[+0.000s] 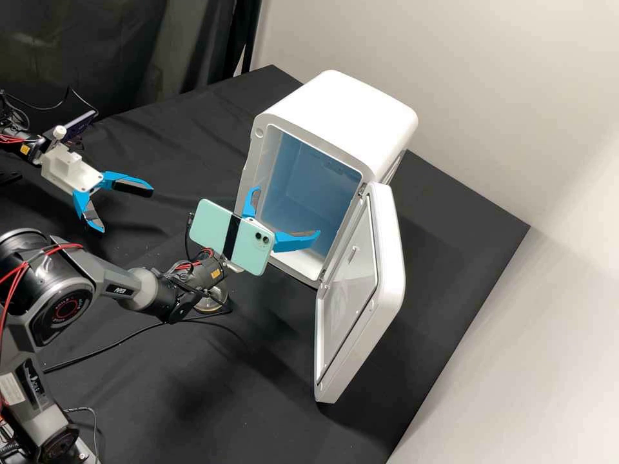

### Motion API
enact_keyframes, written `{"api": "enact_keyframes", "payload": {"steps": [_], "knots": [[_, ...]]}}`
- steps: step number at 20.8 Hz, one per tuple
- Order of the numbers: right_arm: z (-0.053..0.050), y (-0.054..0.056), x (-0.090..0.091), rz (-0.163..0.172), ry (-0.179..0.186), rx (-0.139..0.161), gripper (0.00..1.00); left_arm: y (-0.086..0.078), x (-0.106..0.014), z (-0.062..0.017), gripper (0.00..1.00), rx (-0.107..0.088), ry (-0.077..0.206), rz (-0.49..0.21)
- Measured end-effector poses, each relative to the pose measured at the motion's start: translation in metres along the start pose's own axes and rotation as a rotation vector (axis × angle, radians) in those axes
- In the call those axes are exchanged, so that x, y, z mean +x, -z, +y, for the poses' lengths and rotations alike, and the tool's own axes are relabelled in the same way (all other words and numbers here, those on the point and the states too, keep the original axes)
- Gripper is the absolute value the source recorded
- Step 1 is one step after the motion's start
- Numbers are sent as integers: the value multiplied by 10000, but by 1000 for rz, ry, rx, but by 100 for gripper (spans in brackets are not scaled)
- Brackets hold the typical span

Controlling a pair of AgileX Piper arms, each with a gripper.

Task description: Place the flask in the incubator

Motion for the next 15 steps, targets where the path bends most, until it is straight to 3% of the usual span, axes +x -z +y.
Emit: {"api": "enact_keyframes", "payload": {"steps": [9, 13, 15], "knots": [[0, 0, 0, 0, 0, 0, 100, 19, -7, 4, 100, -1, -2, 9], [-43, -49, -113, 19, 2, -14, 100, 25, -2, -12, 100, -6, 5, 10], [-42, -98, -193, 12, 8, -23, 100, 25, -2, -12, 100, -6, 5, 10]]}}
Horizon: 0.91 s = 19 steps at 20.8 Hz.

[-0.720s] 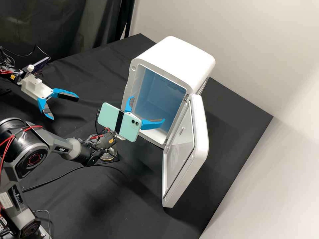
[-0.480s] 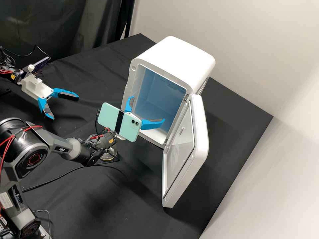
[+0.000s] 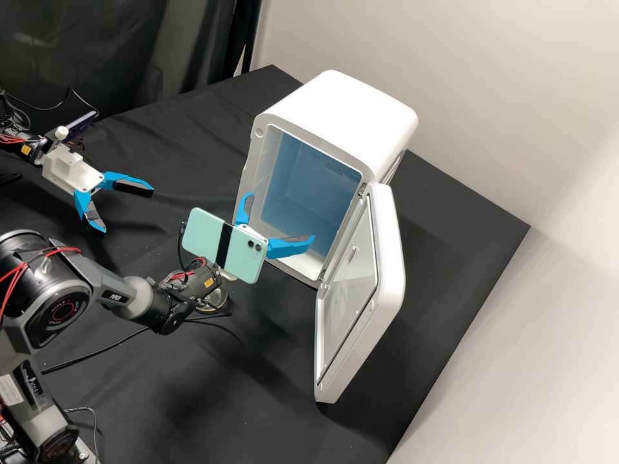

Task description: Place the flask in the incubator

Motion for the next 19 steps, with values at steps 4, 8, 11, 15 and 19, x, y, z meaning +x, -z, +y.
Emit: {"api": "enact_keyframes", "payload": {"steps": [4, 8, 11, 15, 19], "knots": [[47, -58, -132, -3, -24, 25, 100, 0, 0, 0, 100, 0, 0, 0], [27, -82, -235, -6, -7, 37, 100, -2, -2, 7, 100, 2, -3, 0], [25, -107, -357, -3, 16, 49, 100, -9, -8, 23, 100, 7, -11, -2], [-22, -160, -531, -2, 37, 56, 100, -20, -21, 41, 100, 13, -20, -3], [-77, -231, -663, 0, 67, 42, 100, -18, -42, 32, 100, 6, -18, 3]]}}
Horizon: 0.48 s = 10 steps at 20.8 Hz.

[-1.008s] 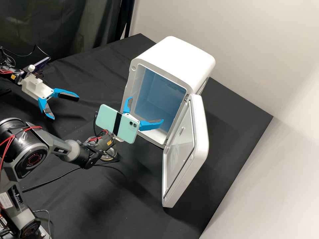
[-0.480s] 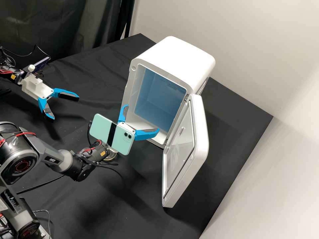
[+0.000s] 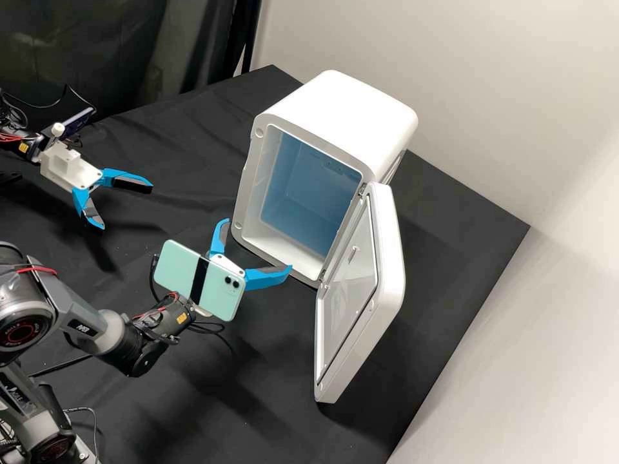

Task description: Place the flask in the incubator

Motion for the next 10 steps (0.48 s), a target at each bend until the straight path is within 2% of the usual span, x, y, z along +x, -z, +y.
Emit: {"api": "enact_keyframes", "payload": {"steps": [2, 6, 8, 10], "knots": [[-37, -38, -54, -3, 20, -3, 100, -6, -4, 10, 100, -10, -4, -3], [-103, -78, -139, -9, 63, -10, 100, -7, -4, 12, 100, -13, -5, -3], [-127, -54, -192, 10, 87, -22, 100, -7, -4, 12, 100, -13, -5, -3], [-141, 7, -261, 48, 107, -26, 100, -7, -4, 12, 100, -13, -5, -3]]}}
